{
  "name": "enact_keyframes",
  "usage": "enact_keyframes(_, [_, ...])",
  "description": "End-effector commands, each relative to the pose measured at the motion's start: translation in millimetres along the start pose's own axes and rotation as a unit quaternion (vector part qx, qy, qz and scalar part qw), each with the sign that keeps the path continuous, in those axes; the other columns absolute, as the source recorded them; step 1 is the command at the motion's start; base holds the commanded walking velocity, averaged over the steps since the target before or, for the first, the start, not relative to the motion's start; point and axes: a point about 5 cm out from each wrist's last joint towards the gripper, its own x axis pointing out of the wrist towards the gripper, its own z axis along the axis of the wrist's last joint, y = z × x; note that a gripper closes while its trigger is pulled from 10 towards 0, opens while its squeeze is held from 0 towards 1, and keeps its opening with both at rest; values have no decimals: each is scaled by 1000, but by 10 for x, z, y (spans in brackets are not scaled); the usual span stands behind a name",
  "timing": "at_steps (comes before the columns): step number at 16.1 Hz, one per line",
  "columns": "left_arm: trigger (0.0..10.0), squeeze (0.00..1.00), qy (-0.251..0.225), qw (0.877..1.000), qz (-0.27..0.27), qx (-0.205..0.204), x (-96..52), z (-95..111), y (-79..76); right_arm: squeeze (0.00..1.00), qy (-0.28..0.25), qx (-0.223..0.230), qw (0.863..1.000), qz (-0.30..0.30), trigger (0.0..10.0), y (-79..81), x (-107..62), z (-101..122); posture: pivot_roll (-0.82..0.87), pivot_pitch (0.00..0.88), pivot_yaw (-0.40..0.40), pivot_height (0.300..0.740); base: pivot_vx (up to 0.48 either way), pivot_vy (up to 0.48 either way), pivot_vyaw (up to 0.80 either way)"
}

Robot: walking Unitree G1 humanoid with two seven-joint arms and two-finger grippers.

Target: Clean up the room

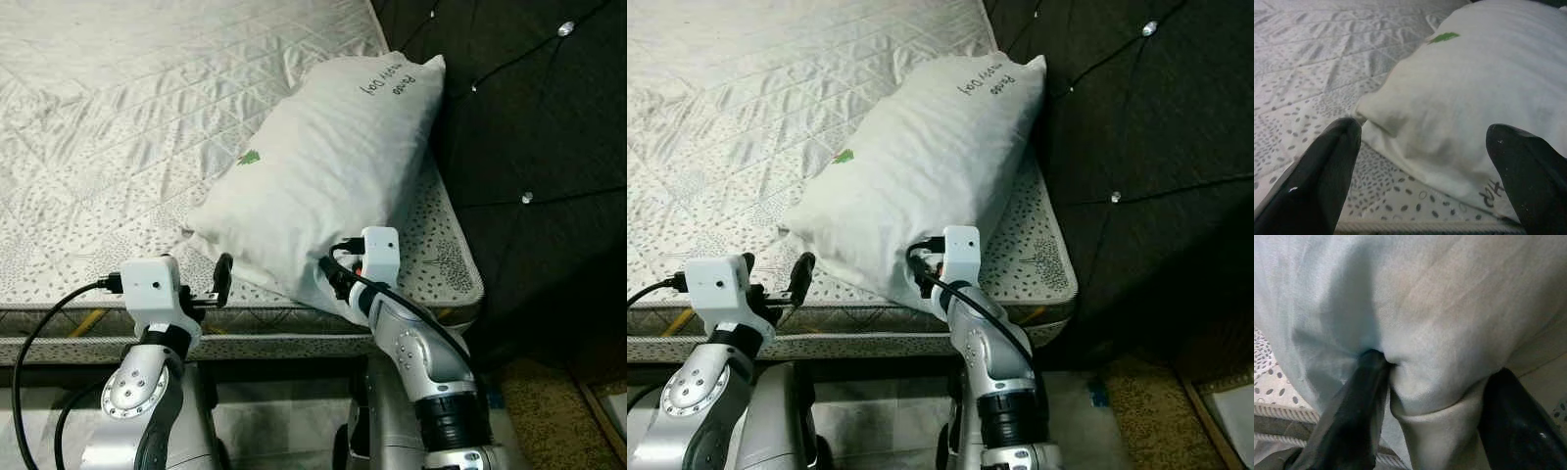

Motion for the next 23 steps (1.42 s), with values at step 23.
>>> enact_keyframes(23, [10000, 0, 5, 1000, -20, -5, -8, 16, -15, 0, -139, -79, 974, -159, 0, -1326, -2, 1032, 73, 136, -79, 552, 0, 0, 0])
